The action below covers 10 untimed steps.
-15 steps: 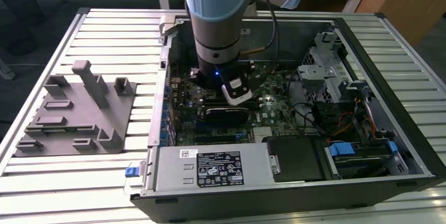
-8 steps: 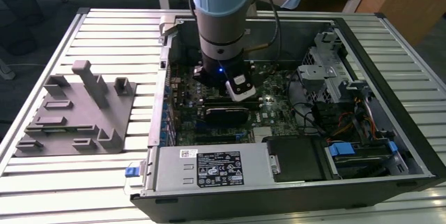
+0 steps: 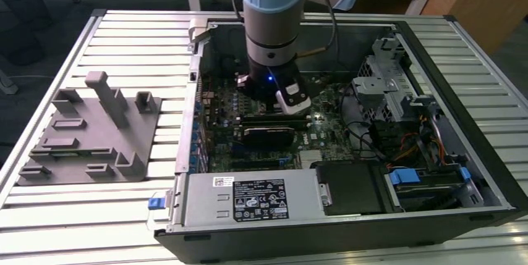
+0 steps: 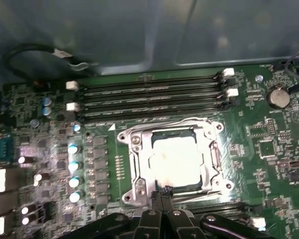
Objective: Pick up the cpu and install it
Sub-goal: 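Install the second cpu locking lever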
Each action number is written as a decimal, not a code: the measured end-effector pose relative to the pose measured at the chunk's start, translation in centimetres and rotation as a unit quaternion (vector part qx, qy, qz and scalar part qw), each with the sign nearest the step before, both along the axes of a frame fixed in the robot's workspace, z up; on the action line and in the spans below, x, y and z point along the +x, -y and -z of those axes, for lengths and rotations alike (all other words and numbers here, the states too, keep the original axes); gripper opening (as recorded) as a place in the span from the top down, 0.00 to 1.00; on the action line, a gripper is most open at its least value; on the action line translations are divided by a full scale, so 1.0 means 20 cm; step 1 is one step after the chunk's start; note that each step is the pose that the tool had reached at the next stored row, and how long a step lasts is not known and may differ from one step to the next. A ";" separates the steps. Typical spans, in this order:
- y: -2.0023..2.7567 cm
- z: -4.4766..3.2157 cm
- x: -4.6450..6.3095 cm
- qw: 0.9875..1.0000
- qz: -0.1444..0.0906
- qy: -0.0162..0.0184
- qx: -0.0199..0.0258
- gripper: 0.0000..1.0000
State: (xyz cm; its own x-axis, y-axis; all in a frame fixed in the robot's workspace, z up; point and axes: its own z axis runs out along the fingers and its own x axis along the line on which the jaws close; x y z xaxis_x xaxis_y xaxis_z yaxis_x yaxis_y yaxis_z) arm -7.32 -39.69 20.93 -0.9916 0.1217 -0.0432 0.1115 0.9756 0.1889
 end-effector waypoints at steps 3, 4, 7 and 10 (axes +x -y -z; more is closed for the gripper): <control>-0.027 0.001 0.02 1.000 0.000 0.000 -0.005 0.89; -0.036 0.000 0.03 1.000 0.000 0.000 -0.007 0.89; -0.065 0.001 0.05 1.000 0.000 0.000 -0.011 0.89; -0.097 0.000 0.06 1.000 0.000 0.000 -0.016 0.89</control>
